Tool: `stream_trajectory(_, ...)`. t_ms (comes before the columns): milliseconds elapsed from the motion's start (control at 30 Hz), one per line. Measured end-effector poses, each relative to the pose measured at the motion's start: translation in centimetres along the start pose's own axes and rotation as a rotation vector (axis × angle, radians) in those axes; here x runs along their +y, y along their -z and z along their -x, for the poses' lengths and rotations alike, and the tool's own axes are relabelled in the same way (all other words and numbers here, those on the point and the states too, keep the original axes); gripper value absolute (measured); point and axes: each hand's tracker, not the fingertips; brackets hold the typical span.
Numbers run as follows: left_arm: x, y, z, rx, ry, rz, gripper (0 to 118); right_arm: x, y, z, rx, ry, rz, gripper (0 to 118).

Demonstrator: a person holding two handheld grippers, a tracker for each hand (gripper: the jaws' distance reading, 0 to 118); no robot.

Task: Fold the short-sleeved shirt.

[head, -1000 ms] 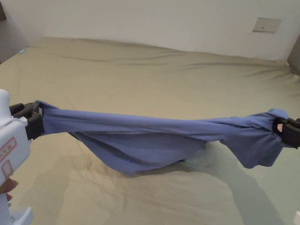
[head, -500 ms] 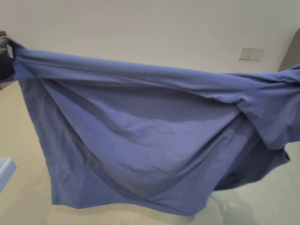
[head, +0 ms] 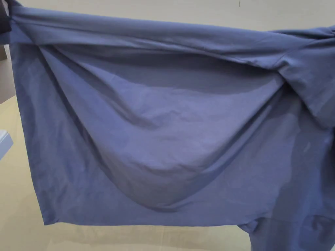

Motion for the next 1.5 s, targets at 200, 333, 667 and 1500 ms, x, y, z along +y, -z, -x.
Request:
stream_trajectory(200,0.4,6.3,0.4,0.007,0.029,0.030,2,0.0,6.4,0.9,-0.005,-0.021,0.017,14)
stream_trajectory(333,0.4,12.4,0.1,0.024,0.038,0.055,2,-0.9,11.4,1.6,0.006,-0.020,0.052,14)
stream_trajectory(667,-0.6,22.2,0.9,0.087,0.056,0.079,2,-3.3,21.4,5.3,0.010,0.007,0.104,14)
stream_trajectory(1500,-28.8,8.2,3.3,0.138,0.171,0.676,2,-31.9,7.6,11.1,0.323,-0.008,0.787,14)
